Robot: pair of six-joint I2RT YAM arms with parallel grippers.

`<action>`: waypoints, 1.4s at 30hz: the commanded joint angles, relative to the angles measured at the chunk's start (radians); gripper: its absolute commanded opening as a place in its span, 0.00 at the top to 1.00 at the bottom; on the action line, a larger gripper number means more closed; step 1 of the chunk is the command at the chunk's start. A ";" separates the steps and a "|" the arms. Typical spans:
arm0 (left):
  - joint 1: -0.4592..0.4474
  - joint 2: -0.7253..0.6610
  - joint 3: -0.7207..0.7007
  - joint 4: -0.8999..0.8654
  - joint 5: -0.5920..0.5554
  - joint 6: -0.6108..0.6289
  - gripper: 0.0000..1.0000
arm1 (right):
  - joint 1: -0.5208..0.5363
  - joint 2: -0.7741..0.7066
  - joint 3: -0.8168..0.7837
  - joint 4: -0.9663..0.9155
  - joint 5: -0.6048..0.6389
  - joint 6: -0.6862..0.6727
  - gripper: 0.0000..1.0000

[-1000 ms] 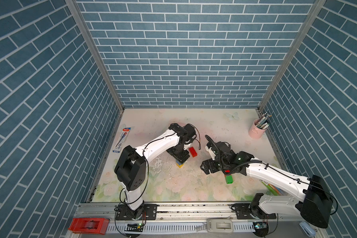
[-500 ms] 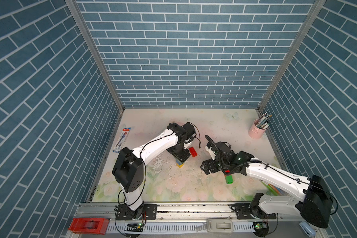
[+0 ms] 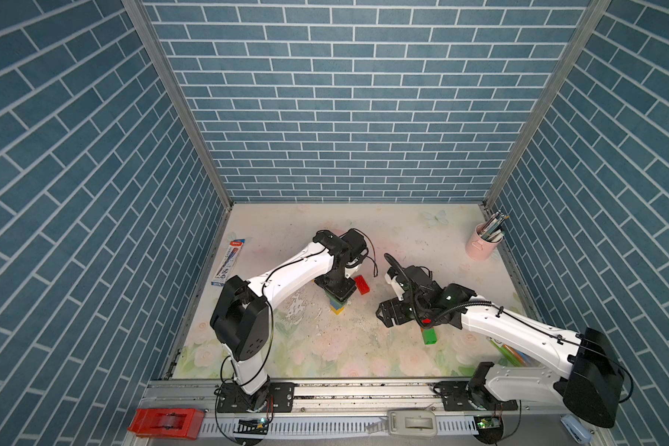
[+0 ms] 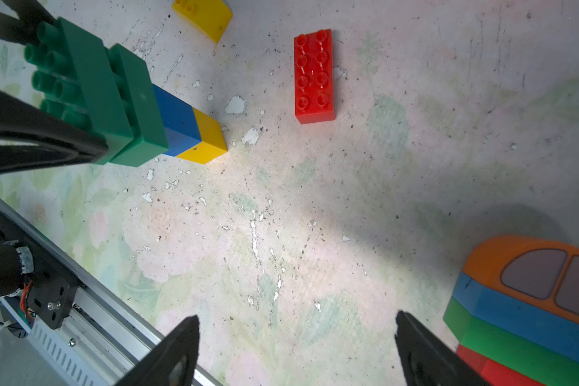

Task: Assemble an ice cream with lego
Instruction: Assemble the lego brick with the lego brick.

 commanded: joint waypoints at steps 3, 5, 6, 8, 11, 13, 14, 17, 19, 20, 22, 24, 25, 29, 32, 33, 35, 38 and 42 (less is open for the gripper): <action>-0.004 -0.033 -0.001 -0.017 0.009 0.001 0.38 | -0.005 -0.021 0.003 -0.022 -0.005 0.019 0.08; -0.005 -0.038 0.006 -0.022 0.006 0.005 0.38 | -0.005 -0.020 0.003 -0.022 -0.006 0.019 0.08; -0.005 -0.038 0.011 -0.025 0.004 0.009 0.38 | -0.005 -0.021 0.003 -0.022 -0.005 0.018 0.08; -0.006 -0.033 0.021 -0.036 0.000 0.017 0.38 | -0.006 -0.018 0.003 -0.021 -0.006 0.019 0.08; -0.004 -0.018 0.029 -0.050 -0.008 0.029 0.38 | -0.006 -0.015 0.004 -0.020 -0.006 0.019 0.08; -0.004 -0.010 0.028 -0.054 -0.008 0.033 0.38 | -0.005 -0.016 0.003 -0.022 -0.006 0.019 0.08; -0.006 -0.007 0.027 -0.053 -0.004 0.034 0.38 | -0.006 -0.017 0.003 -0.023 -0.006 0.021 0.08; -0.004 0.001 0.031 -0.045 -0.001 0.033 0.38 | -0.005 -0.019 0.000 -0.023 -0.005 0.024 0.08; -0.004 0.006 0.041 -0.044 0.000 0.035 0.38 | -0.005 -0.016 0.000 -0.022 -0.005 0.023 0.08; -0.005 0.010 0.047 -0.044 -0.001 0.038 0.38 | -0.006 -0.014 0.001 -0.023 -0.006 0.023 0.08; -0.004 0.014 0.052 -0.044 -0.004 0.042 0.38 | -0.005 -0.013 0.003 -0.025 -0.005 0.022 0.08; -0.004 0.020 0.057 -0.047 -0.003 0.045 0.38 | -0.006 -0.013 0.003 -0.027 -0.006 0.022 0.08; -0.005 0.024 0.058 -0.048 -0.001 0.049 0.38 | -0.006 -0.013 0.003 -0.026 -0.005 0.023 0.08; -0.004 0.035 0.052 -0.048 0.004 0.050 0.38 | -0.005 -0.012 0.003 -0.026 -0.006 0.024 0.08; -0.004 0.040 0.046 -0.047 0.005 0.053 0.38 | -0.006 -0.012 0.003 -0.030 -0.005 0.025 0.08; -0.004 0.040 0.043 -0.046 0.006 0.053 0.38 | -0.006 -0.011 0.003 -0.030 -0.005 0.024 0.08; -0.003 0.042 0.043 -0.044 0.005 0.054 0.38 | -0.006 -0.010 0.003 -0.029 -0.005 0.024 0.08; -0.004 0.047 0.040 -0.039 0.008 0.056 0.38 | -0.007 -0.009 0.003 -0.031 -0.006 0.024 0.08; -0.004 0.055 0.034 -0.041 0.010 0.056 0.38 | -0.007 -0.010 0.003 -0.035 -0.005 0.025 0.08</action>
